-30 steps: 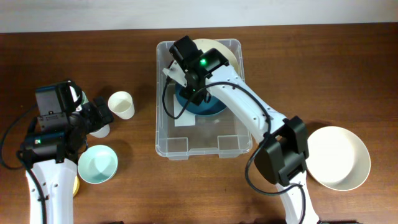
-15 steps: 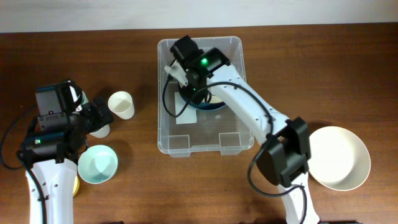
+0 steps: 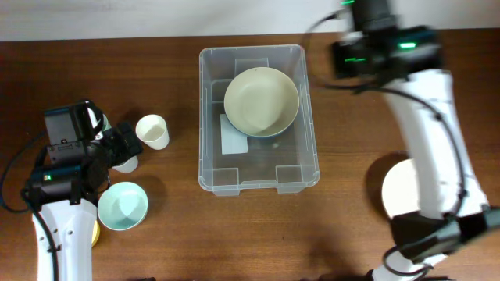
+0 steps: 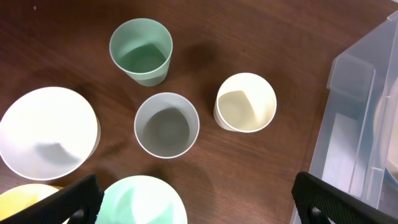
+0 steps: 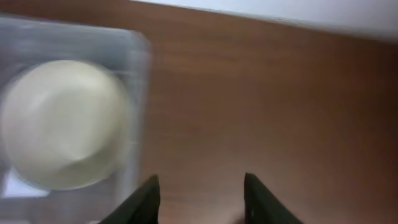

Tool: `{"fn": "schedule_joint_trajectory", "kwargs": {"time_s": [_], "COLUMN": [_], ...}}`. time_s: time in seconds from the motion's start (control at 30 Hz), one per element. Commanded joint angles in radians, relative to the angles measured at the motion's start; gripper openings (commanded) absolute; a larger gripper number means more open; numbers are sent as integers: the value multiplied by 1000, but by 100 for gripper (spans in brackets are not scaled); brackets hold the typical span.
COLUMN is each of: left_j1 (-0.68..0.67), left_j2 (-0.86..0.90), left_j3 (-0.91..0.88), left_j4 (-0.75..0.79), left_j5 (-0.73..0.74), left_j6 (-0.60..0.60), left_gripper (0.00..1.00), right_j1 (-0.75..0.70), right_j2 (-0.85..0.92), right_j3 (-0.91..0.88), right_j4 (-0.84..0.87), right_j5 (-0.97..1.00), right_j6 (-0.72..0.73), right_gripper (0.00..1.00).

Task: Pack container
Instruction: 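Carry the cream bowl with the right gripper onto the blue plate, then move the right gripper to the second cream bowl and grasp its rim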

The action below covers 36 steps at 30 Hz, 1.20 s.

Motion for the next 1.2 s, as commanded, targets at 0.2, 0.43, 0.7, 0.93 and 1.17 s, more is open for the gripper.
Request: {"fn": "schedule_joint_trajectory", "kwargs": {"time_s": [0.2, 0.43, 0.7, 0.93, 1.17], "left_j1": [2, 2, 2, 2, 2], "left_j2": [-2, -2, -2, -2, -2], "left_j3": [23, 23, 23, 23, 23], "left_j4": [25, 24, 24, 24, 24], "left_j5": [4, 4, 15, 15, 15], "left_j6": [-9, -9, -9, -9, -9], "left_gripper": [99, 99, 99, 99, 99], "right_j1": [-283, -330, -331, -331, -331], "right_j2": [25, 27, 27, 27, 27], "right_j3": [-76, -369, -753, -976, -1075], "right_j4": [-251, -229, -7, 267, 418], "right_j5": [27, 29, 80, 84, 84], "right_j6": [331, 476, 618, 621, 620], "right_gripper": [45, 48, 58, 62, 68]}}
